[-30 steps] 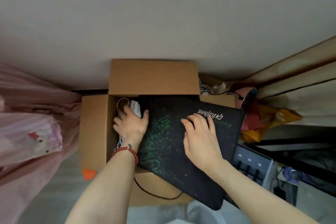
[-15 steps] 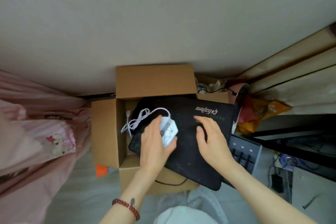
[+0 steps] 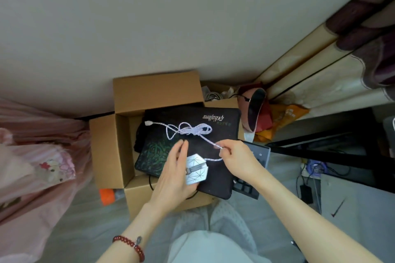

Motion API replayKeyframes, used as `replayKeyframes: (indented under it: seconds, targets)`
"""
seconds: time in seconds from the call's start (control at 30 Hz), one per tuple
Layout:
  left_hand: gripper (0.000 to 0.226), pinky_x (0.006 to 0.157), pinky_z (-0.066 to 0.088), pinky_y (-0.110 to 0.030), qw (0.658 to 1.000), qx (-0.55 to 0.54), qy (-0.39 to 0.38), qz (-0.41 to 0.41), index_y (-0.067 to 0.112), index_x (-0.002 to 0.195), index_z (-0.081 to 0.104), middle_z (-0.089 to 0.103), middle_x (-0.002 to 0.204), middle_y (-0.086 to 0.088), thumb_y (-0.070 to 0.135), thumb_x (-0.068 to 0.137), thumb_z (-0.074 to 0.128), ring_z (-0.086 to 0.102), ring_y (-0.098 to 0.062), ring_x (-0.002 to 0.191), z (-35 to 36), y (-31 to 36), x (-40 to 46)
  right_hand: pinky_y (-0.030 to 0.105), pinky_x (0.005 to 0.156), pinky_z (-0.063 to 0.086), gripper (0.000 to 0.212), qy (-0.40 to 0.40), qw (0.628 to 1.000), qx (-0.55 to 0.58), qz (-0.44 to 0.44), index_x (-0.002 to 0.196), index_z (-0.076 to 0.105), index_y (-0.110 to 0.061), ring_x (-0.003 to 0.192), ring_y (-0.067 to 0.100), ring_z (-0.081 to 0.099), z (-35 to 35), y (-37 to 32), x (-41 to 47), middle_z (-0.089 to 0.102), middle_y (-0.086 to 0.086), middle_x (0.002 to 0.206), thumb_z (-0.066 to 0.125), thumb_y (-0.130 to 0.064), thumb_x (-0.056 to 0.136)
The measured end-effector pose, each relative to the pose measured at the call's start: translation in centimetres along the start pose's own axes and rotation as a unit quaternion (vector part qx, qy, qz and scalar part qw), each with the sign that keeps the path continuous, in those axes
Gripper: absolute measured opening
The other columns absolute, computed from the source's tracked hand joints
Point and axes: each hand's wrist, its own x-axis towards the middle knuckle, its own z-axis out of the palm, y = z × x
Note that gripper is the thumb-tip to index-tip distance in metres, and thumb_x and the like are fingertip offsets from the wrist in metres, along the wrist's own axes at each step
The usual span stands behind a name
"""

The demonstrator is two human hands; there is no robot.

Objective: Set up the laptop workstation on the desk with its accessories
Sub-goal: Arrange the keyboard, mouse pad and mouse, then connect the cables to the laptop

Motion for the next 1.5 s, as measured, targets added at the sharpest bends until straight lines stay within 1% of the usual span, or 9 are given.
replayKeyframes:
  seconds: [0.13,0.27,0.43,0.53,0.67,0.97,1.17,1.33,1.5]
  targets:
    - [0.109,0.095,0.036,-0.036,0.997,0.066,-0.037,0.013,0.036,0.142,-0.01,-0.008,0.155,-0.008,0.018,0.07,0.07,0.023,-0.028,0.124,0.8,0.8,3.0,0.035,0.074,0.039,0.031,0.01,0.98,-0.173,-0.095,0.103,0.059,-0.017,0.099,0.022,0.049,-0.3,2.5,-1.3,0.052,0.002,0.105,0.039,0.001,0.088]
    - [0.098,0.095,0.039,-0.036,0.994,0.072,-0.08,0.025,0.022,0.146,0.012,0.039,0.139,0.0,0.015,0.065,0.068,0.031,-0.025,0.115,1.7,1.7,5.6,0.038,0.078,0.045,0.029,0.053,0.981,-0.129,-0.131,0.106,0.063,-0.014,0.097,0.023,0.053,-0.8,4.1,-1.7,0.054,0.0,0.105,0.042,0.0,0.09]
    - [0.089,0.101,0.033,-0.042,0.993,0.092,-0.074,0.006,0.016,0.142,0.025,0.047,0.12,-0.001,0.027,0.063,0.066,0.033,-0.024,0.114,3.3,1.2,6.7,0.024,0.103,0.029,0.041,0.22,0.974,0.028,0.04,0.13,0.046,-0.01,0.124,0.019,0.041,-1.6,6.5,-2.2,0.047,0.002,0.126,0.052,-0.011,0.09]
    - [0.092,0.108,0.024,-0.046,0.994,0.072,-0.085,-0.003,0.017,0.143,0.021,0.045,0.118,-0.005,0.029,0.063,0.065,0.039,-0.026,0.114,3.8,1.1,6.6,0.036,0.11,0.026,0.067,0.174,0.947,0.127,0.239,0.143,0.022,-0.004,0.136,0.028,0.03,-1.3,8.9,-1.8,0.035,0.014,0.146,0.056,-0.026,0.09]
    - [0.096,0.097,0.036,-0.036,0.993,0.017,-0.094,-0.064,0.023,0.146,0.011,0.039,0.126,-0.003,0.032,0.066,0.064,0.041,-0.024,0.112,4.3,3.8,5.8,0.037,0.094,0.043,0.04,0.117,0.94,0.194,0.255,0.122,0.048,-0.007,0.114,0.029,0.055,0.3,10.5,-1.3,0.06,0.013,0.118,0.059,-0.024,0.088]
    - [0.091,0.105,0.026,-0.05,0.964,0.061,0.006,-0.258,0.031,0.144,0.007,0.016,0.149,-0.012,0.063,0.075,0.056,0.031,-0.035,0.126,7.6,8.4,7.2,0.038,0.096,0.046,0.039,0.09,0.941,0.242,0.218,0.121,0.04,-0.014,0.109,0.019,0.056,0.4,10.5,-2.2,0.056,-0.001,0.109,0.06,-0.02,0.087]
    - [0.08,0.097,0.038,-0.047,0.968,0.077,0.048,-0.235,0.016,0.142,0.023,0.044,0.127,-0.015,0.047,0.078,0.06,0.05,-0.038,0.103,7.1,7.9,7.9,0.028,0.08,0.041,0.039,0.098,0.934,0.263,0.219,0.117,0.039,-0.011,0.101,0.016,0.053,0.2,9.9,-1.9,0.052,-0.002,0.107,0.055,-0.032,0.089]
    - [0.085,0.083,0.047,-0.046,0.978,0.077,0.034,-0.193,0.024,0.147,0.007,0.032,0.141,-0.012,0.028,0.079,0.059,0.051,-0.036,0.101,5.6,8.5,8.2,0.024,0.066,0.041,0.038,0.088,0.937,0.264,0.212,0.107,0.035,-0.015,0.097,0.015,0.054,0.2,9.5,-1.9,0.053,0.0,0.107,0.061,-0.033,0.086]
    - [0.085,0.09,0.045,-0.046,0.982,0.097,-0.01,-0.162,0.032,0.146,0.005,0.016,0.152,-0.011,0.028,0.082,0.061,0.046,-0.037,0.111,4.8,8.4,7.7,0.021,0.061,0.042,0.041,0.098,0.939,0.259,0.203,0.105,0.036,-0.016,0.093,0.016,0.056,0.5,9.2,-2.4,0.054,0.001,0.104,0.066,-0.032,0.082]
